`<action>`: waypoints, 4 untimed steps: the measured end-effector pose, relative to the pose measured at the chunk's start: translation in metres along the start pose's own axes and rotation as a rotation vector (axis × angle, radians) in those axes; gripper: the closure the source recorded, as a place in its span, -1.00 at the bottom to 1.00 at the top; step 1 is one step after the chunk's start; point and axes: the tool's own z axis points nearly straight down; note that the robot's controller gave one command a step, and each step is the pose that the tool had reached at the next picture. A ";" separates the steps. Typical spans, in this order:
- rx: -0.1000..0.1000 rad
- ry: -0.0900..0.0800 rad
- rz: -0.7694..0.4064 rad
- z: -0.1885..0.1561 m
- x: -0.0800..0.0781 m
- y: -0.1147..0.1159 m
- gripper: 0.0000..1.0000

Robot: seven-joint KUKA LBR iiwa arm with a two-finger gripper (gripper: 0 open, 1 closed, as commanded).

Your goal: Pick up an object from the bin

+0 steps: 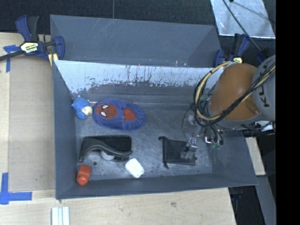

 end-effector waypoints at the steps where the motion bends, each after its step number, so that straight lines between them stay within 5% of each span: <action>1: 0.001 0.006 0.177 0.035 0.001 -0.002 -1.00; 2: 0.001 0.005 0.176 0.035 0.001 -0.002 -1.00; 3: 0.001 0.003 0.176 0.034 0.000 -0.002 1.00; 4: 0.000 -0.001 0.175 0.011 -0.002 -0.003 1.00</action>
Offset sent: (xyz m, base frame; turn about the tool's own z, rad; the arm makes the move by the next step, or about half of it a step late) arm -0.0014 -0.0010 -0.0339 0.1775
